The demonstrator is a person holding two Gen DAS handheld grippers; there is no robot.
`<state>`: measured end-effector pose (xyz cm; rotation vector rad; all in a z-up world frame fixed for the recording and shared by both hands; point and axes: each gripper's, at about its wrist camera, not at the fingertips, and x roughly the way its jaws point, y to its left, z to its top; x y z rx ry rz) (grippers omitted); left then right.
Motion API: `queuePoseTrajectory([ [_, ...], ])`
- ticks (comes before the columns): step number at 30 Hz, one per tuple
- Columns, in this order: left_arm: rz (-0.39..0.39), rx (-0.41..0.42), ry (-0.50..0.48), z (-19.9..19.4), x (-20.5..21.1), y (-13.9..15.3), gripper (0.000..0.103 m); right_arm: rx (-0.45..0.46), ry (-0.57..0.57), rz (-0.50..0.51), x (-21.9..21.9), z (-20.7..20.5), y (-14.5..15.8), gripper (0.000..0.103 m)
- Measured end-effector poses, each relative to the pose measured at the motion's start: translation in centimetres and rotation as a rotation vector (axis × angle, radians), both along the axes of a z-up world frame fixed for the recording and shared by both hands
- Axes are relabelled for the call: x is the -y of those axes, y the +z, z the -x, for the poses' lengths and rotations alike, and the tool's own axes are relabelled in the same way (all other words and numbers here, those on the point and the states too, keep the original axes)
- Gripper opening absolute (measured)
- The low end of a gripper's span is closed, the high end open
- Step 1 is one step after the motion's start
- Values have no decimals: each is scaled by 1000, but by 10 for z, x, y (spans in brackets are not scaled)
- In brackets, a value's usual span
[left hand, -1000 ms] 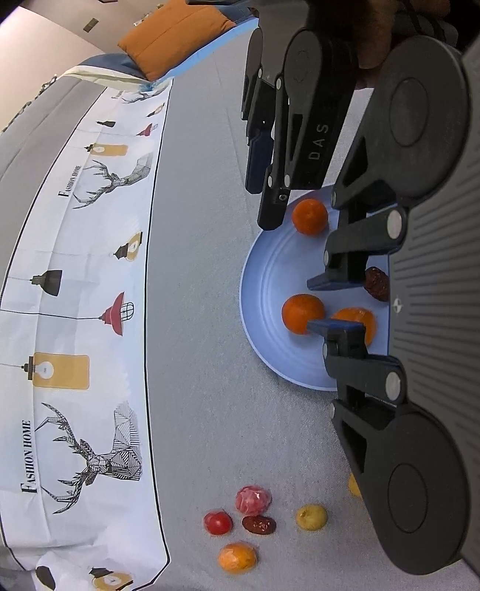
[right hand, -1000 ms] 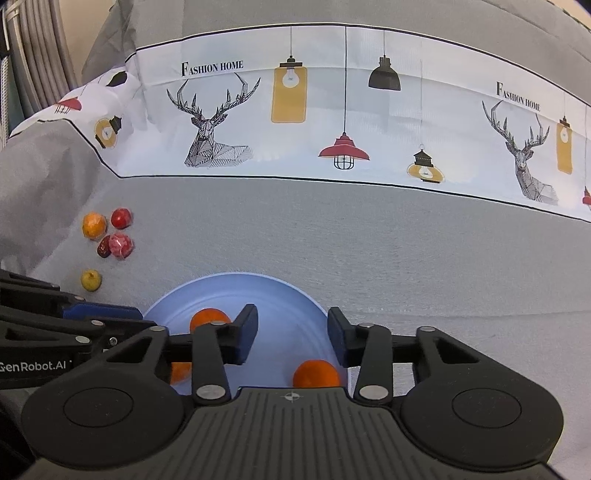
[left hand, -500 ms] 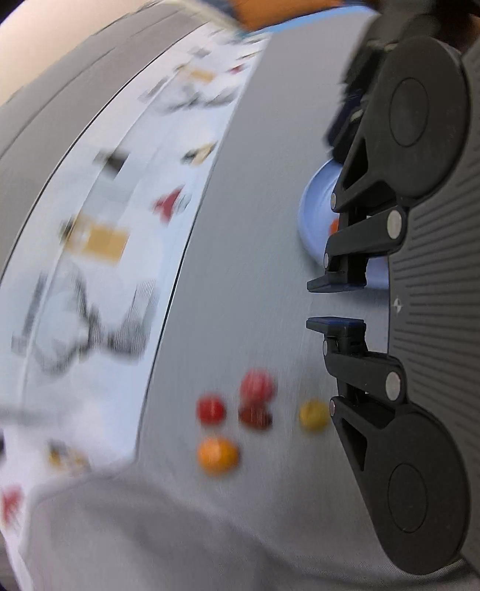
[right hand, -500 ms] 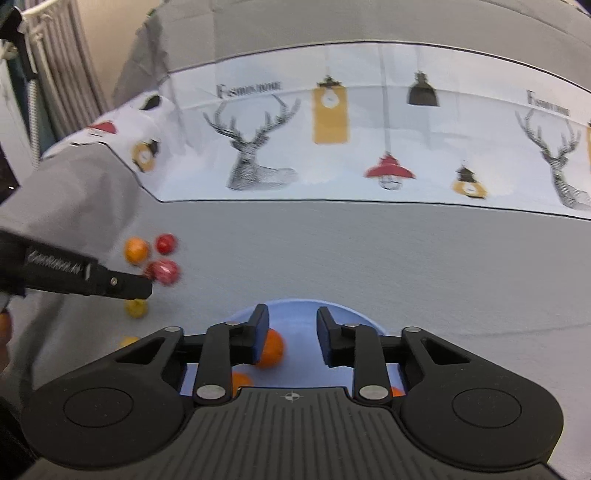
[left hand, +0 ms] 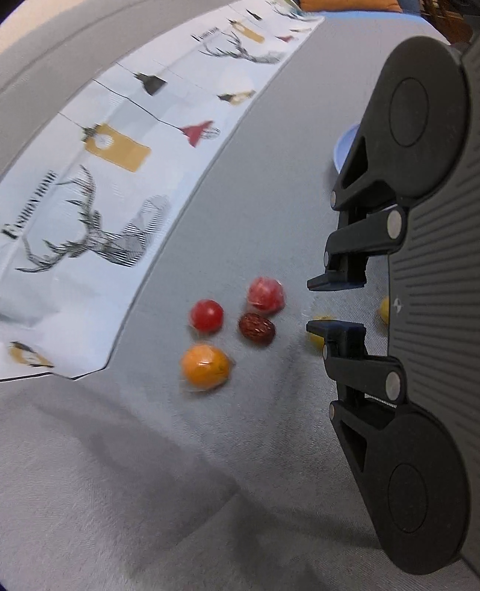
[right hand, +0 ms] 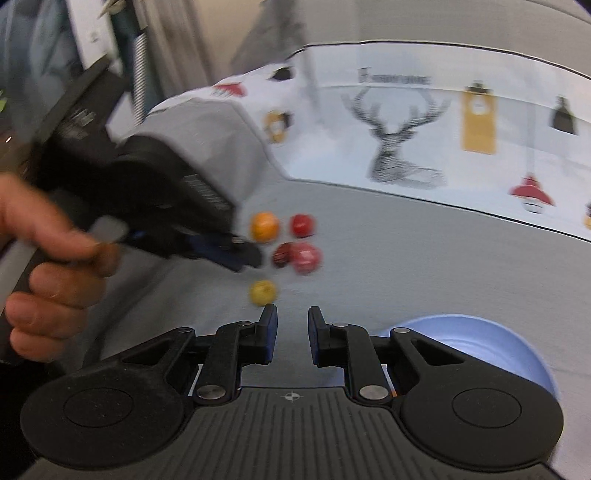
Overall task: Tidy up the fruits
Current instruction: 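Move both open tools from the plate to the fruit row, then grasp a yellow round fruit with the left tool while the right tool grasps another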
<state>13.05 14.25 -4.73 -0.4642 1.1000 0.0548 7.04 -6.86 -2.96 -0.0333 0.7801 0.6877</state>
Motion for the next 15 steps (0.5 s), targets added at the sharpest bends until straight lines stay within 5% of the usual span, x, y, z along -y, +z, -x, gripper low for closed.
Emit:
queuePoseTrajectory([
  [3,-32,-20,-22,-4,2,-5,30,-27,44,29,-20,-2,-12,19],
  [15,-114,-110,-70,-20,9,-30,31,-65,96,132,-65,-20,-38,32],
])
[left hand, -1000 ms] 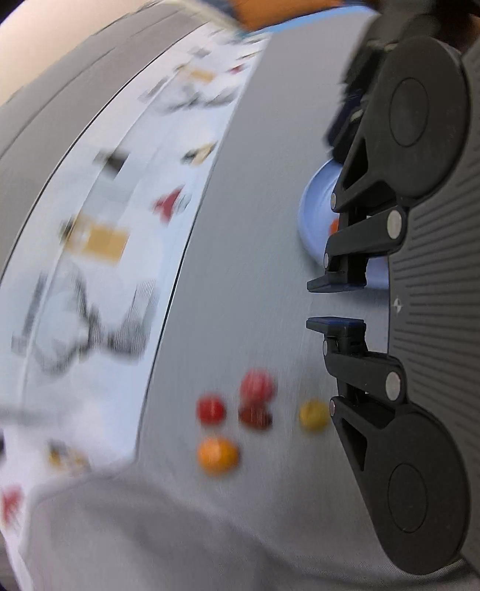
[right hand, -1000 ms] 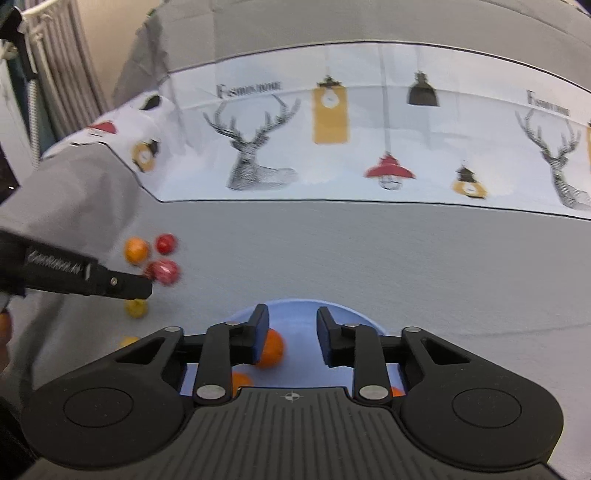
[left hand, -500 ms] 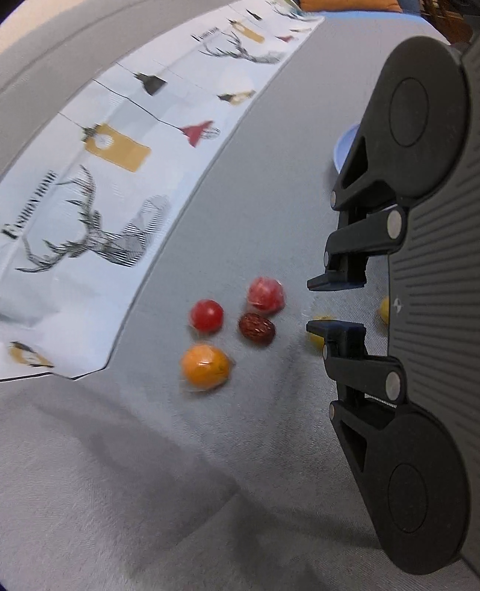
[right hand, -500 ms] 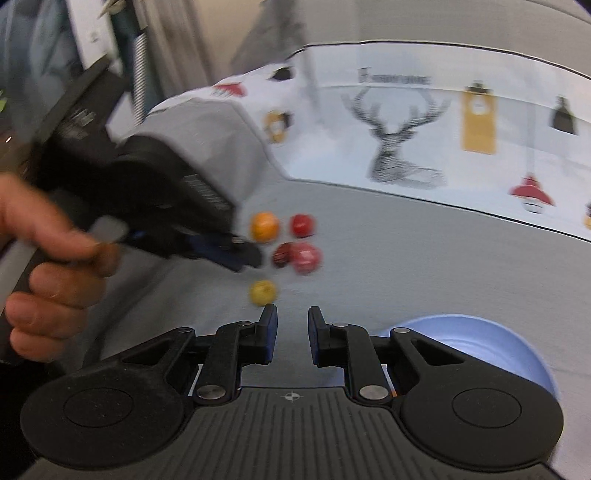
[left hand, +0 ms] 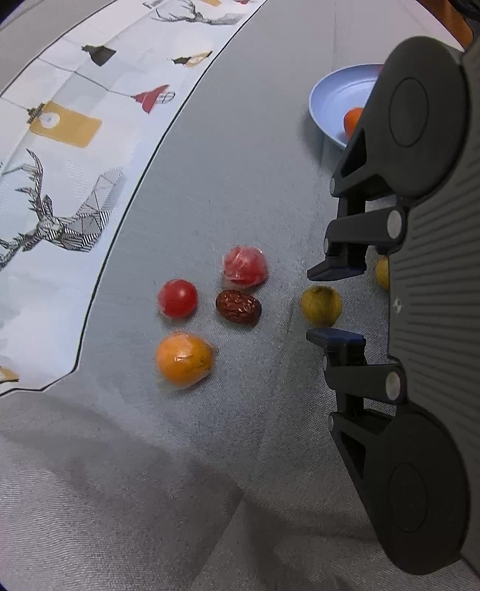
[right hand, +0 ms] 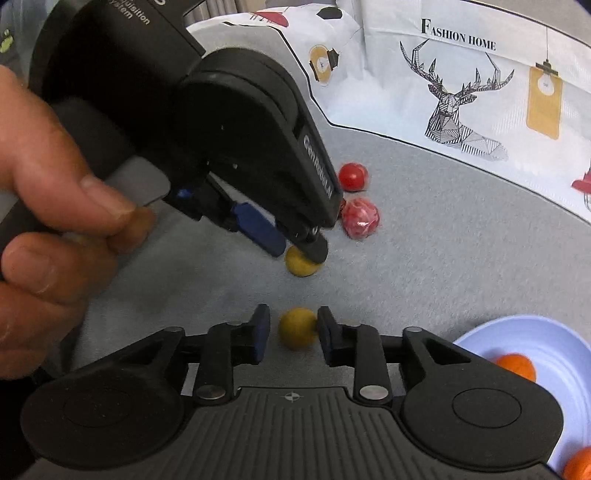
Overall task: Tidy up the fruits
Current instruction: 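Grasp a yellow round fruit with the left tool while the right tool grasps another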
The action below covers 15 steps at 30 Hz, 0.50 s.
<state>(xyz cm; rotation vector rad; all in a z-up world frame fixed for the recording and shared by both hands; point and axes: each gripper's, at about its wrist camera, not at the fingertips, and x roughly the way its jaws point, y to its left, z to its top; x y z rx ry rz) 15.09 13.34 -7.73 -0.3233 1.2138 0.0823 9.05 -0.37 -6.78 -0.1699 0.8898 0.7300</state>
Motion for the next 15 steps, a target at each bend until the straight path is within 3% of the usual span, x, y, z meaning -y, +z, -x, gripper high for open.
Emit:
queuePoseTrajectory([
  [15,-62,-24,-35,-7,13,-10,27,-53,-34,59,0,-9,-10,29],
])
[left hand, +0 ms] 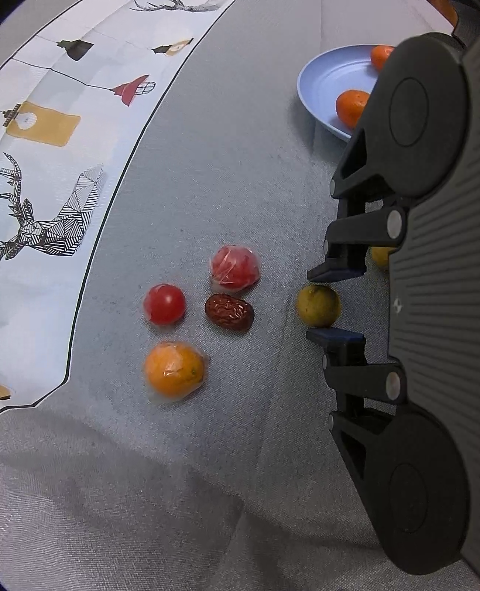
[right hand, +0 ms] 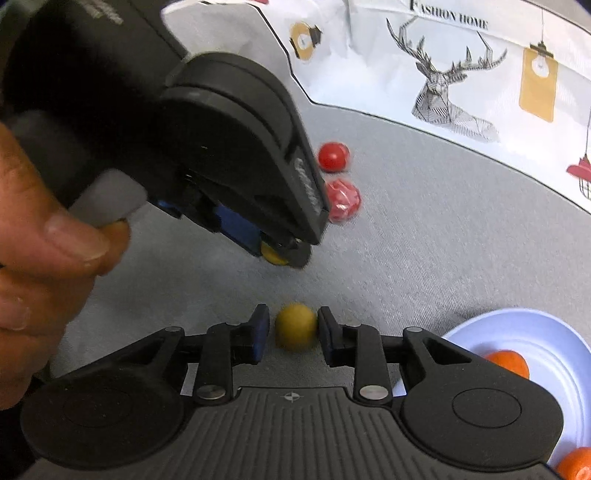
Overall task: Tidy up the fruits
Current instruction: 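Grasp a yellow round fruit with the left tool while the right tool grasps another, then carry both yellow fruits in the closed tools over the blue plate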
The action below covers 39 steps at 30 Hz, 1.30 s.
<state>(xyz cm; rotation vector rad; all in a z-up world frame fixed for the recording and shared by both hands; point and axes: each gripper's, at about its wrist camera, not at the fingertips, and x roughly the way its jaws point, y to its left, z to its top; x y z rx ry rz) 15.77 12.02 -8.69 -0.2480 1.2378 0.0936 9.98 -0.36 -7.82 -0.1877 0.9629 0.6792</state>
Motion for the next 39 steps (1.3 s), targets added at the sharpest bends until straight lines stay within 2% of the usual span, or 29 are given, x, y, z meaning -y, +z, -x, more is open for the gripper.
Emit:
queuePoseTrajectory([
  [9,19,17,15,3,-4,3,27,15,-55,-41,10,-5,8,26],
  [13,28,1,1,3,-3,1,27,-25,-66,-19,11,-6,0,26],
  [22,12,9,-7,1,0,3,26,-7,-64,-18,10,-15,2,26],
  [26,-4,67,9,5,-1,13,26,65,-91,-67,25,-6,23,26],
  [32,37,167,19,21,0,33,26,194,-170,-128,62,16,60,26],
  [36,25,253,-40,39,12,52,26,251,-260,-173,93,37,83,26],
  [39,59,329,-101,53,22,66,26,257,-340,-198,119,61,93,26],
])
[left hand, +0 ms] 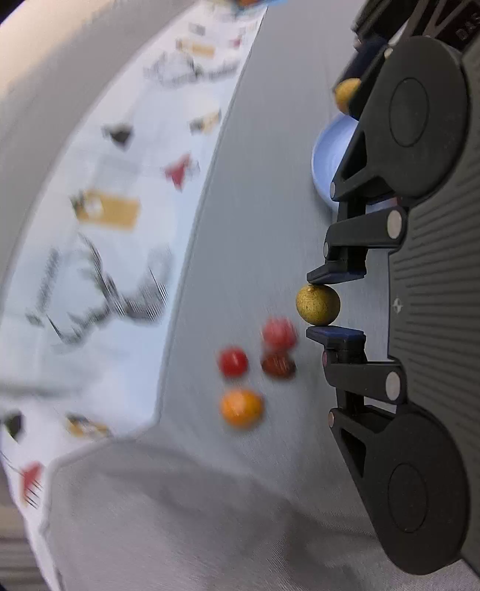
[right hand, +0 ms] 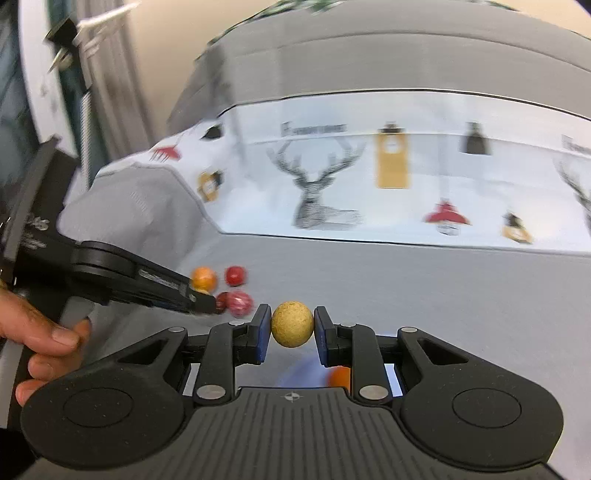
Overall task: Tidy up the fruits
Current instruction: 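Carry both yellow fruits in the closed tools over the blue plate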
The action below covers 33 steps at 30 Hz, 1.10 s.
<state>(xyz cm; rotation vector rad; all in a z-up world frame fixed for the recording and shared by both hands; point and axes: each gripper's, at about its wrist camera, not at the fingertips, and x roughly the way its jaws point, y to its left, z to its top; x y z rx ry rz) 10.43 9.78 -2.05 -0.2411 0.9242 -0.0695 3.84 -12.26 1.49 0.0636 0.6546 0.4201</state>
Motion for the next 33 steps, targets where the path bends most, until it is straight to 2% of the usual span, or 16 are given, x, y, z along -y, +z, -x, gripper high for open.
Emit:
queuePoseTrajectory([
  [2,14,63,-47,13,9,12,26,-8,-56,-15,15,15,2,26],
  [4,23,117,-92,29,18,21,26,3,-104,-94,30,30,9,26],
  [7,56,198,-152,50,34,32,26,49,-134,-93,38,47,20,26],
  [10,53,236,-198,65,52,39,26,57,-152,-93,46,55,35,26],
  [13,52,235,-226,71,65,39,26,55,-180,-89,59,59,55,26],
  [17,56,229,-245,69,75,37,26,71,-181,2,76,59,68,26],
  [19,58,208,-240,64,76,32,26,62,-199,33,89,59,57,26],
  [23,38,176,-232,55,78,23,26,10,-273,-43,115,56,18,26],
  [27,25,147,-225,48,80,15,26,28,-278,-48,108,50,4,26],
  [33,-38,128,-236,44,93,6,26,39,-222,-17,92,42,-7,26],
])
